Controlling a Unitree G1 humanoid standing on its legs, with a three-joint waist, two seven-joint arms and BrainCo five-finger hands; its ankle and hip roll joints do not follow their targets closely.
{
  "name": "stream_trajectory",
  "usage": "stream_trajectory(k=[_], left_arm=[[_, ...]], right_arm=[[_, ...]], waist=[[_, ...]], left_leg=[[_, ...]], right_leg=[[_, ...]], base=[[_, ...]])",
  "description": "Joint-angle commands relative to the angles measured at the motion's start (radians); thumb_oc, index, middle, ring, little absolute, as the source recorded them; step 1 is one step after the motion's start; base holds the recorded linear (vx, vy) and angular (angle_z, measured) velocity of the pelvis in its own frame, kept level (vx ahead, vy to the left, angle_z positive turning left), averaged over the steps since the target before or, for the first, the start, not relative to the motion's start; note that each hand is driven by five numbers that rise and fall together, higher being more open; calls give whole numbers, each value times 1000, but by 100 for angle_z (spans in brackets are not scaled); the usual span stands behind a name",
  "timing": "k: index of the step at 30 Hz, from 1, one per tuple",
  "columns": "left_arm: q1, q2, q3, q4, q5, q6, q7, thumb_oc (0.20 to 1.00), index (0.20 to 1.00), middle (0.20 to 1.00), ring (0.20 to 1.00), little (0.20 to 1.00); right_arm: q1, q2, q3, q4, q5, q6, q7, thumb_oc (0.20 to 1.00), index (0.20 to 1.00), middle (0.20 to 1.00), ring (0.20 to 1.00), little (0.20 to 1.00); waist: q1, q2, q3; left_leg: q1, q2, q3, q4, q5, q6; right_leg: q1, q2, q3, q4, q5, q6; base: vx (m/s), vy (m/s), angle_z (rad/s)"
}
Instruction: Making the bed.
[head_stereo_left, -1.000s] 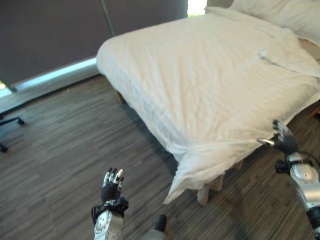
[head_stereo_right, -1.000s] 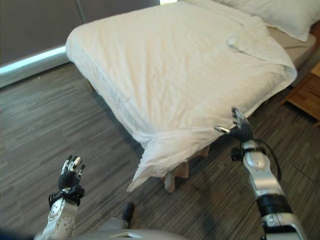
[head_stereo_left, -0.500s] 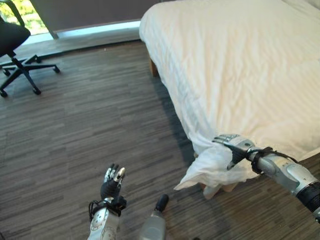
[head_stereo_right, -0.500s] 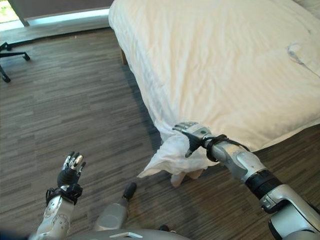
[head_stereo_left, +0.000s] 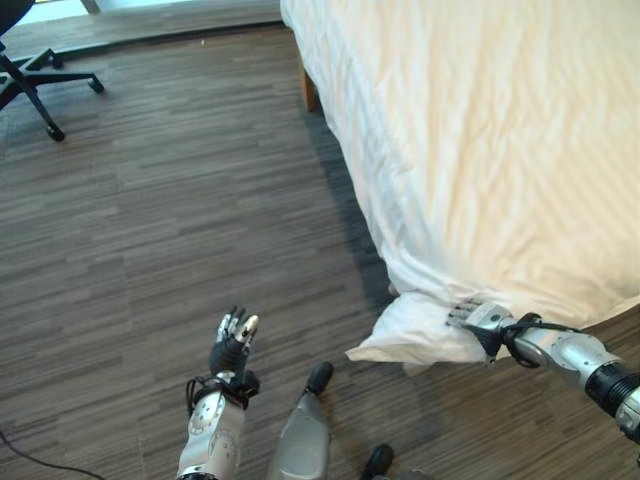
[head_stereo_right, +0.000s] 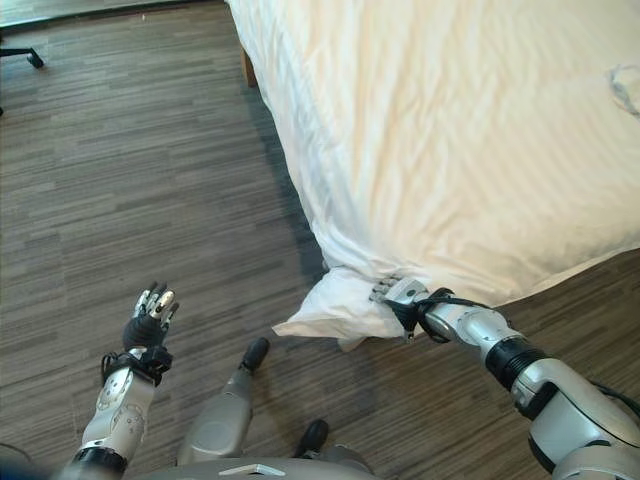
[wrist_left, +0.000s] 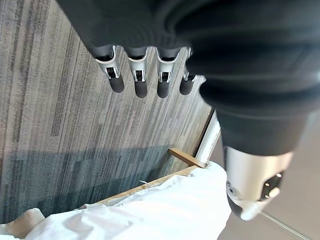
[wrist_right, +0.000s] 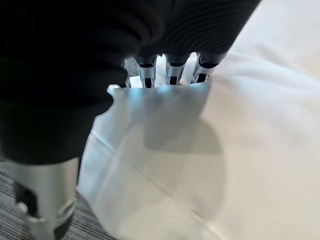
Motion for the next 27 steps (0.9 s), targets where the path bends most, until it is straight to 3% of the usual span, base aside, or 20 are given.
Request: stream_trajectory(k=[1,8,9,10,18,22,25,27], left_arm=[[-37,32,10,-17,-9,-61,14,1000,1000,1000,1000,1000],[-53,27,9,-28,-10,-69,30,1000,1000,1000,1000,1000],[-52,26,14,-26,-13,-70,33,1000,1000,1000,1000,1000],[-52,27,19,-27,-14,-74,37,1000,1000,1000,1000,1000],[-77,28,34,-21,-11,-87,59,1000,1000,1000,1000,1000],[-81,9,60,-24,-7,-87,61,1000,1000,1000,1000,1000],[-75,7,64,-28,-5,-85,60,1000,1000,1000,1000,1000],[-68,-4,74,-27,-2,-81,62,1000,1000,1000,1000,1000]], right_arm=[[-47,-42,52,55,-69,69,-18,1000,1000,1000,1000,1000],[14,65,33,177,-109,125,-46,1000,1000,1000,1000,1000],[17,71,34,184,-123,131,-54,529,529,529,529,529],[26,72,34,192,-140,136,-65,200,200,200,200,200],[108,60,-42,278,-118,180,-102,200,200,200,200,200],[325,217,-127,411,-56,204,-77,200,200,200,200,200],[378,256,-142,434,-42,208,-71,200,200,200,200,200],[471,329,-181,490,-3,224,-63,200,200,200,200,200]], waist=[[5,7,-5],[0,27,23],[-3,28,25],[-4,31,30],[-36,42,47],[-71,50,43],[-78,48,40],[-100,46,30]], left_leg=[[89,-25,-41,-22,-39,13],[54,-25,-29,-22,-35,8],[51,-24,-25,-22,-35,8],[46,-24,-19,-22,-35,7],[24,-27,19,-22,-32,2],[35,-29,37,-22,-41,7],[41,-30,41,-22,-44,8],[57,-30,54,-22,-51,12]], right_leg=[[-143,-28,138,10,135,27],[-171,-29,125,-4,145,31],[-175,-29,128,-7,148,33],[-178,-28,131,-11,152,34],[-205,-35,150,-33,178,45],[-200,-44,155,-32,175,49],[-195,-46,160,-32,174,49],[-186,-50,167,-29,173,49]], base=[[-32,7,-5],[-11,6,0],[0,0,0],[-22,22,-7],[-21,39,-6],[-4,54,2],[11,31,-10],[20,39,-7]])
